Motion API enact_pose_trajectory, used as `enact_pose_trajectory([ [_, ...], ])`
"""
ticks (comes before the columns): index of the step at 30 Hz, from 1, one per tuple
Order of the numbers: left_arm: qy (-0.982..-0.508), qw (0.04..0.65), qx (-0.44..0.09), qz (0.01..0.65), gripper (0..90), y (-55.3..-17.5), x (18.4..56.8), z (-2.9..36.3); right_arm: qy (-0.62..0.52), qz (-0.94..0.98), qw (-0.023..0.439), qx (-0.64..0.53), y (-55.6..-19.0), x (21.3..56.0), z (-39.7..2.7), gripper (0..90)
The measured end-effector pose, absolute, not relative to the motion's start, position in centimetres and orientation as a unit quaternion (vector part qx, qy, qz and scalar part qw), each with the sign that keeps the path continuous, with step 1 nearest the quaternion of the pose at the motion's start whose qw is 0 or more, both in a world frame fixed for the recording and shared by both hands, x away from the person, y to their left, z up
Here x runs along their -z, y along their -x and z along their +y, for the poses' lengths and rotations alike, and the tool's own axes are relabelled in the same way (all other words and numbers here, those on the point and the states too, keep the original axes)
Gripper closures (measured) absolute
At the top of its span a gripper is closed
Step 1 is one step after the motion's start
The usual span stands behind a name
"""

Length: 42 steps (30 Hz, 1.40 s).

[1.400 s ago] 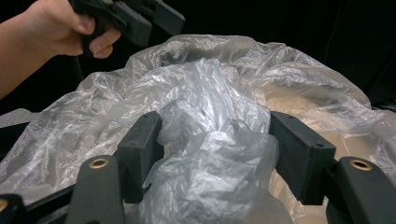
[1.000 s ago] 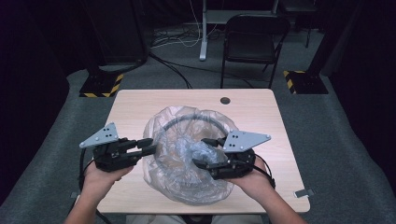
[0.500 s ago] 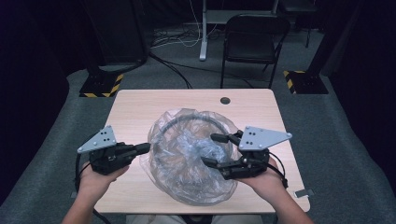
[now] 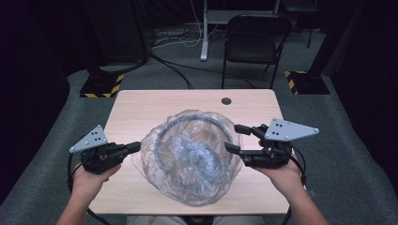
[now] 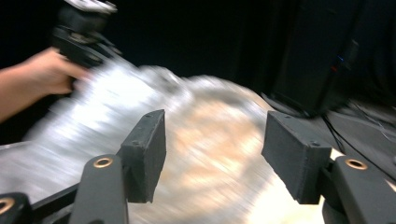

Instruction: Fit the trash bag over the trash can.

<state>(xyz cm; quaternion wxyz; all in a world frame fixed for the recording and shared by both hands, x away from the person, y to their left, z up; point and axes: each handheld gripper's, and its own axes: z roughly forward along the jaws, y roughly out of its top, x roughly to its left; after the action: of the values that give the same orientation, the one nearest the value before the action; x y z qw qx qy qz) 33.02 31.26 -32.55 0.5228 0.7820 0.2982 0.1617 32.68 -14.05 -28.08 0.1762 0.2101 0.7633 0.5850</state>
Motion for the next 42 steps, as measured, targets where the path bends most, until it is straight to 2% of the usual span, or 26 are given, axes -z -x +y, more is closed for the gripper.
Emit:
enact_pose_trajectory([
  [8, -0.779, 0.522, -0.157, 0.309, 90.0, -33.8, 33.5, 31.6, -0.261, 0.759, 0.136, -0.580, -35.2, 31.5, -15.8, 40.5],
  [13, -0.778, 0.532, -0.153, 0.296, 90.0, -33.8, 33.4, 31.0, -0.261, 0.759, 0.103, -0.587, -35.9, 32.2, -15.4, 45.6],
  [15, -0.779, 0.535, -0.151, 0.291, 90.0, -33.7, 33.3, 30.8, -0.256, 0.761, 0.097, -0.588, -36.0, 32.2, -15.1, 50.4],
  [17, -0.781, 0.535, -0.152, 0.286, 90.0, -33.6, 33.2, 30.5, -0.250, 0.763, 0.095, -0.588, -35.9, 32.2, -14.9, 59.0],
  [19, -0.782, 0.534, -0.155, 0.283, 90.0, -33.6, 33.1, 30.4, -0.250, 0.763, 0.108, -0.586, -35.8, 32.1, -14.7, 64.3],
  [23, -0.779, 0.536, -0.156, 0.286, 90.0, -33.8, 33.1, 30.5, -0.251, 0.758, 0.112, -0.592, -35.9, 31.9, -15.2, 81.6],
  [26, -0.781, 0.533, -0.156, 0.286, 90.0, -33.9, 33.3, 30.4, -0.254, 0.756, 0.122, -0.590, -36.0, 31.9, -15.5, 88.8],
  [33, -0.785, 0.527, -0.148, 0.289, 90.0, -34.2, 34.4, 30.1, -0.267, 0.771, 0.146, -0.559, -36.2, 33.0, -15.7, 90.0],
  [42, -0.787, 0.522, -0.140, 0.297, 90.0, -34.3, 35.8, 30.5, -0.298, 0.784, 0.140, -0.527, -36.7, 35.7, -16.8, 90.0],
])
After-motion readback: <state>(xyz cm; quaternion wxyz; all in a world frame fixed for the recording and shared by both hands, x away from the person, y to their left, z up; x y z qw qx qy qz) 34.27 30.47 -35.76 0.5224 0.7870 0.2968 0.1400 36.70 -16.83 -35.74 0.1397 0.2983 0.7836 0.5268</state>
